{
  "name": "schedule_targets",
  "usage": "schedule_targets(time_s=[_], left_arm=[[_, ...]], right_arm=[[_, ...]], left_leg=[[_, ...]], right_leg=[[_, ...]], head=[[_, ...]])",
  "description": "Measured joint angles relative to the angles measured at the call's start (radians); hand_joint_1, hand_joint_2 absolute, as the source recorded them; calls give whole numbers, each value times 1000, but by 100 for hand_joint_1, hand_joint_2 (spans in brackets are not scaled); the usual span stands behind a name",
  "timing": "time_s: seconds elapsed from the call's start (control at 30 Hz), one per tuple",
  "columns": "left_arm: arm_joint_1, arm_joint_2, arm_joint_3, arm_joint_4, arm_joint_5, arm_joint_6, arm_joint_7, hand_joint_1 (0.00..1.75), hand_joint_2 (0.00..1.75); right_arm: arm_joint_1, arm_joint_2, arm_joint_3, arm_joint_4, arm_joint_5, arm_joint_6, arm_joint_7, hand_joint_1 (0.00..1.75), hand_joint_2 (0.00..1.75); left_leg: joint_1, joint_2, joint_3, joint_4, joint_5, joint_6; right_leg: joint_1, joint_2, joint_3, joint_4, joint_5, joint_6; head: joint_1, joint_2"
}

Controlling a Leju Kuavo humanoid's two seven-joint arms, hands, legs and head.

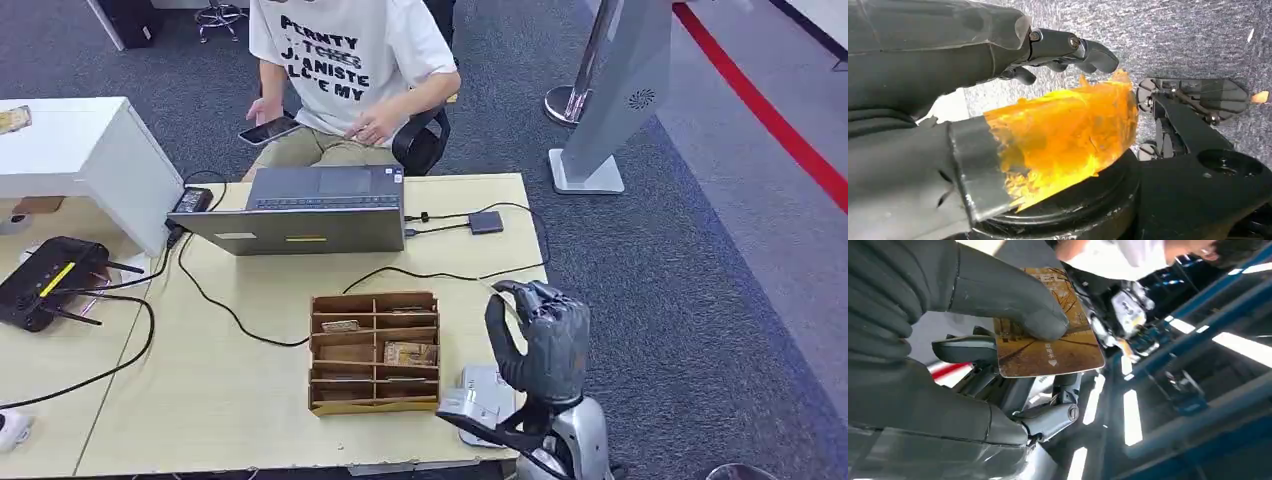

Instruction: Pass the card to the sensor for recognition and then transmit it.

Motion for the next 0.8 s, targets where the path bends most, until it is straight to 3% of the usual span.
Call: schedule_targets(time_s=[0.13,0.37,0.8], left_arm=[[-3,5,-21,0,-23,-11,-2,0,0],[-3,11,-47,0,-51,-15,-4,0,0],[-19,17,-117,0,-118,-36,3,0,0]], right_arm=[[-152,-37,89,62,85,0,97,175,175],[-331,-76,192,162,158,5,185,175,175],[-703,-82,256,527,394,7,289,175,175]], left_leg=[[0,0,0,0,0,0],[0,0,-1,0,1,-1],[0,-1,-1,0,2,0]], right_leg=[[0,0,0,0,0,0],[0,0,-1,1,0,0],[0,0,-1,1,1,0]], head=[[0,0],[0,0],[0,0]])
